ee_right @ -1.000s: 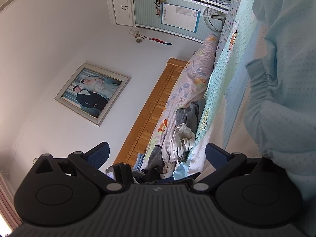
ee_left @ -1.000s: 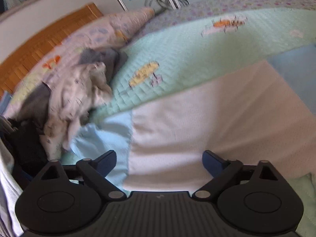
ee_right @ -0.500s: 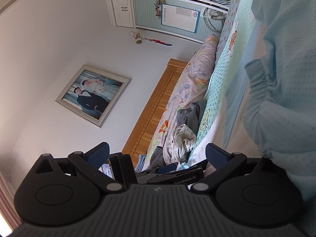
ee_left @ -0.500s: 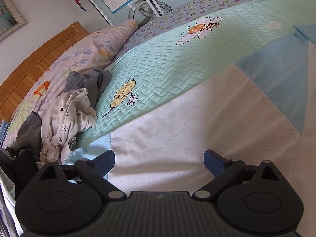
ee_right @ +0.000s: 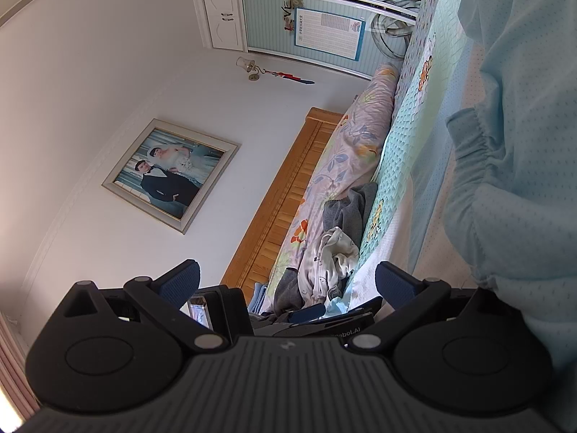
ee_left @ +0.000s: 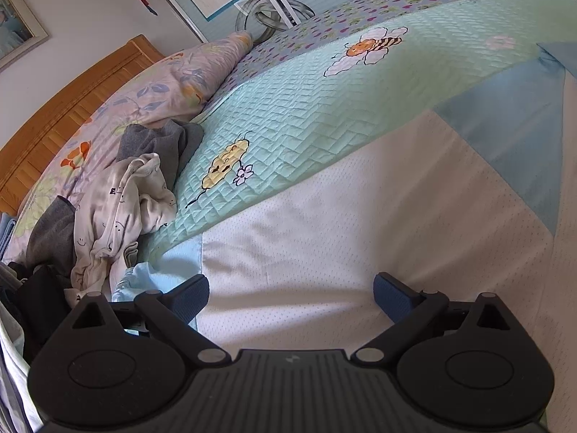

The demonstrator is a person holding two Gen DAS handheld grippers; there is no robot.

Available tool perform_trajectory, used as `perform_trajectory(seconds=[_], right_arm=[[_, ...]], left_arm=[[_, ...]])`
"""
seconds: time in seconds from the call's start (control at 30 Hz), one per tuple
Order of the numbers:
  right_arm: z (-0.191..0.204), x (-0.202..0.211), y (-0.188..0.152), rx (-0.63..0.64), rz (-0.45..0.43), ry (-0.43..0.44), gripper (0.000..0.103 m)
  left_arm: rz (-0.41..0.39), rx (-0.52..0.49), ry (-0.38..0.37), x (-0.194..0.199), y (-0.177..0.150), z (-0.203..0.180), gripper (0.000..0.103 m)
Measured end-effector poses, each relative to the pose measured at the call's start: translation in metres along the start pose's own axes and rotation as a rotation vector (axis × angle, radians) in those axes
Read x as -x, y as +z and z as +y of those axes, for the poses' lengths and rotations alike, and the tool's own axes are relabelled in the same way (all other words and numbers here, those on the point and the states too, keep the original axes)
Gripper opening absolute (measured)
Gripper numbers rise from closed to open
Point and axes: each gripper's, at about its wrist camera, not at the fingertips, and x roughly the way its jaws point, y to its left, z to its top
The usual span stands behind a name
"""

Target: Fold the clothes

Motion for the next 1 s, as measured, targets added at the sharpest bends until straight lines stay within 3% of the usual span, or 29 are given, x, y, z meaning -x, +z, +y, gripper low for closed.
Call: perform_trajectory(seconds=[0.5,0.63,0.8,0.9,1.0], right_arm=[[0.001,0.004,0.002,-0.002,-0.001,0.002,0.103],[0.001,0.004,0.002,-0.003,-0.002,0.002,0.103],[0.001,0.005,0.002,-0.004,-0.003,0.003,0.103],[0.001,0.005,0.002,-0.005,-0.004,0.004,0.103],[0.001,0.004,0.002,-0.004,-0.004,0.003,0.103]], left_arm=[[0.0,0.003,0.005,0.001,-0.006,0.003,0.102],[0.02,0.043,-0.038,0.0,-0.012,0.014,0.102],[0.099,0.285,-0.195,-0.005,-0.027,0.066,0.1],[0.048,0.442,-0.215,0.003,-0.034,0.108,0.101],[-0.013,0.708,-0.294,0.005,-0.041,0.16,0.102]])
